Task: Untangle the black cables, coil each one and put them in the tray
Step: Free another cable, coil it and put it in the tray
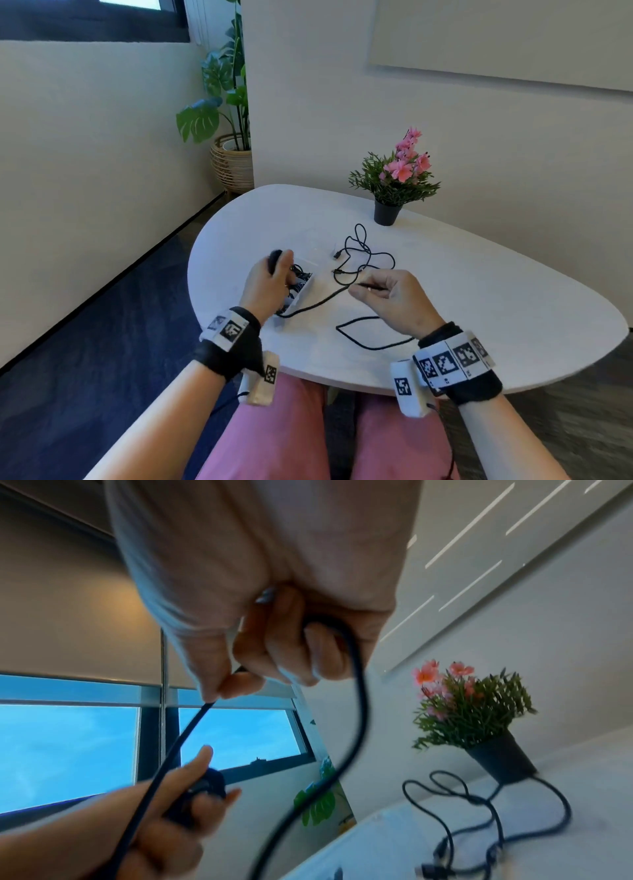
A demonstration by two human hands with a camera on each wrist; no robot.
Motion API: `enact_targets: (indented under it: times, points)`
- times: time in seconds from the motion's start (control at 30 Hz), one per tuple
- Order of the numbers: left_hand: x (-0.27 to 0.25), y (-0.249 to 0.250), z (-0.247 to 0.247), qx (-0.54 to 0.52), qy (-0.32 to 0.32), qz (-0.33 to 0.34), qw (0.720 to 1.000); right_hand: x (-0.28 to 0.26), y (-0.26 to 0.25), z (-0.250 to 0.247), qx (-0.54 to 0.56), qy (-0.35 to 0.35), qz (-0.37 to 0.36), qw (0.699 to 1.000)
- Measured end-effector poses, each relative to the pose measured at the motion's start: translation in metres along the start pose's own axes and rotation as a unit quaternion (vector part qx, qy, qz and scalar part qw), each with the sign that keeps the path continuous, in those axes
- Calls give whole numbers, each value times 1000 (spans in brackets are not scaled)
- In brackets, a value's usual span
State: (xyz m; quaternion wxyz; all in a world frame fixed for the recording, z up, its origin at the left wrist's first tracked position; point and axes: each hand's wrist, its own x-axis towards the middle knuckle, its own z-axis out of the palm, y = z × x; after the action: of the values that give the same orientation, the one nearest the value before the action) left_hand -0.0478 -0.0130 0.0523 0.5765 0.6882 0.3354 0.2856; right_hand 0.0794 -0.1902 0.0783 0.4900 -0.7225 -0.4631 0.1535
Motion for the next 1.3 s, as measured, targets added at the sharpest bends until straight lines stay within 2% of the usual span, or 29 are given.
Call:
enact_targets:
  times: [0.07, 0.13, 0.23, 0.3, 0.37, 0.43, 0.47, 0.53, 0.6, 0.67, 0.73, 0.83, 0.97, 1.07, 1.2, 1.3]
  points:
    - [-4, -6, 8, 167, -69, 42, 983, 3, -4, -5, -7, 16, -22, 1000]
    - [-15, -7, 15, 220, -146, 55, 963, 6, -5, -7, -11, 38, -37, 999]
    - [-32, -7, 24, 119, -239, 28, 963, 8, -3, -7, -12, 86, -54, 995]
    - [-39, -7, 27, 103, -287, 35, 952, 9, -1, -8, -2, 101, -51, 994]
    - [-40, -6, 27, 120, -320, 52, 938, 11, 4, -7, 50, 119, -26, 991]
    - [-41, -5, 27, 31, -338, 12, 941, 14, 11, -6, 102, 157, 6, 982]
    - [-43, -5, 27, -47, -335, -12, 941, 15, 14, -5, 118, 171, 21, 978]
    - [-43, -2, 26, -188, -289, -27, 938, 14, 19, -1, 149, 175, 40, 972]
    - [-41, 1, 23, -309, -260, -50, 913, 11, 21, 3, 167, 158, 44, 972]
    - [-39, 3, 21, -371, -286, -73, 881, 8, 22, 6, 170, 148, 31, 974]
    - [-40, 3, 20, -368, -305, -95, 873, 9, 22, 5, 165, 159, 17, 973]
    - [-41, 1, 22, -370, -296, -105, 874, 13, 23, 2, 140, 169, 7, 975]
    - [-36, 4, 30, -429, -206, -111, 873, 12, 21, 10, 104, 144, 24, 984]
    - [-26, 3, 31, -439, -140, -112, 880, 2, 24, 23, 108, 60, 62, 990]
    - [-16, 0, 30, -416, -110, -94, 898, -11, 29, 41, 43, -75, 76, 993]
    - [-14, 1, 34, -456, -54, -117, 880, -17, 23, 47, -29, -135, 41, 990]
